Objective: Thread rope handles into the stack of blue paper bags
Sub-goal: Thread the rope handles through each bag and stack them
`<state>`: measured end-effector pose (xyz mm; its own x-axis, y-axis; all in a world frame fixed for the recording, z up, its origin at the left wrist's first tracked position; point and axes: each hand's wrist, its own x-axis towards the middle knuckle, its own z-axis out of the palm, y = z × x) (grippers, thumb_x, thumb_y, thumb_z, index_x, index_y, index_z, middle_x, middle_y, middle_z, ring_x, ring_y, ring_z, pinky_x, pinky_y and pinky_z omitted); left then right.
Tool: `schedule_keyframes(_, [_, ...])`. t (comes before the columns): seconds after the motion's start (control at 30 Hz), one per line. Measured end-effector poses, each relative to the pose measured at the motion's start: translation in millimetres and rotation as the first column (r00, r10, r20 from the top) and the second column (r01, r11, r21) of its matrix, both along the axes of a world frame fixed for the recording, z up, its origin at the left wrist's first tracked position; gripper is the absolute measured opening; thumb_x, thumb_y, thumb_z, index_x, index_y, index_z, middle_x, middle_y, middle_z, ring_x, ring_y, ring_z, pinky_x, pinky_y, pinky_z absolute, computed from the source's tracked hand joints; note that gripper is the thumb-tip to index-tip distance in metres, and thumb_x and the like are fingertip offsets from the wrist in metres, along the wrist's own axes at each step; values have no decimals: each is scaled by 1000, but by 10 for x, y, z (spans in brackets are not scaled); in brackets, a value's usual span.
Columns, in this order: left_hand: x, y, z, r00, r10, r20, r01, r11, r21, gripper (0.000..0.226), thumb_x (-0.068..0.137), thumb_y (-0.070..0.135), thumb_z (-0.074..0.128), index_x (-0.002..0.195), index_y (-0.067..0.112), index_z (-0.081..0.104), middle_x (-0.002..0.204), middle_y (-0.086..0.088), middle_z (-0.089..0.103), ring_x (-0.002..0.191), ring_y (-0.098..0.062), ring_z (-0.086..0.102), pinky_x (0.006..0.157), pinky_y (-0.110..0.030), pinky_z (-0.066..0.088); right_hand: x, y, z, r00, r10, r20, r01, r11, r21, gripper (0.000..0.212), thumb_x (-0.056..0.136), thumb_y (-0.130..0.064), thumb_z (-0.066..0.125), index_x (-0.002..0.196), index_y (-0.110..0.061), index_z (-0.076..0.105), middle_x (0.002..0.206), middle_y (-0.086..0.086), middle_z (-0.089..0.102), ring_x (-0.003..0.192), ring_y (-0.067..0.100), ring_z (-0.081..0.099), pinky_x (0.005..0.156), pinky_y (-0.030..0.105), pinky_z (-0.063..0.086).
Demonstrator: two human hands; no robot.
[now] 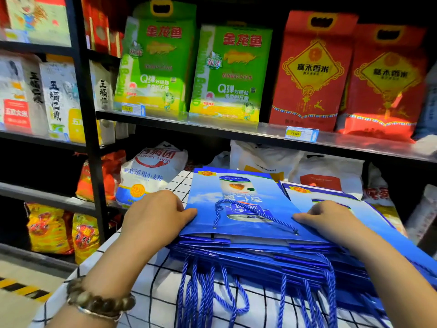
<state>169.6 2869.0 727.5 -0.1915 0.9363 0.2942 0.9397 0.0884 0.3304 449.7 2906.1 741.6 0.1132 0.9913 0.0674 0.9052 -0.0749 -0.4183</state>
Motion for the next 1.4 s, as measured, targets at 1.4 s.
schedule_keyframes(1.4, [2297, 48, -18, 748, -563, -351, 594, 804, -23, 18, 91, 13, 48, 104, 17, 60, 108, -7, 60, 102, -30, 55, 67, -30, 29, 1840, -299, -149, 950, -274, 153, 260, 960, 106, 37, 85, -35, 61, 70, -3, 69, 74, 16, 66, 67, 26, 55, 53, 30, 33])
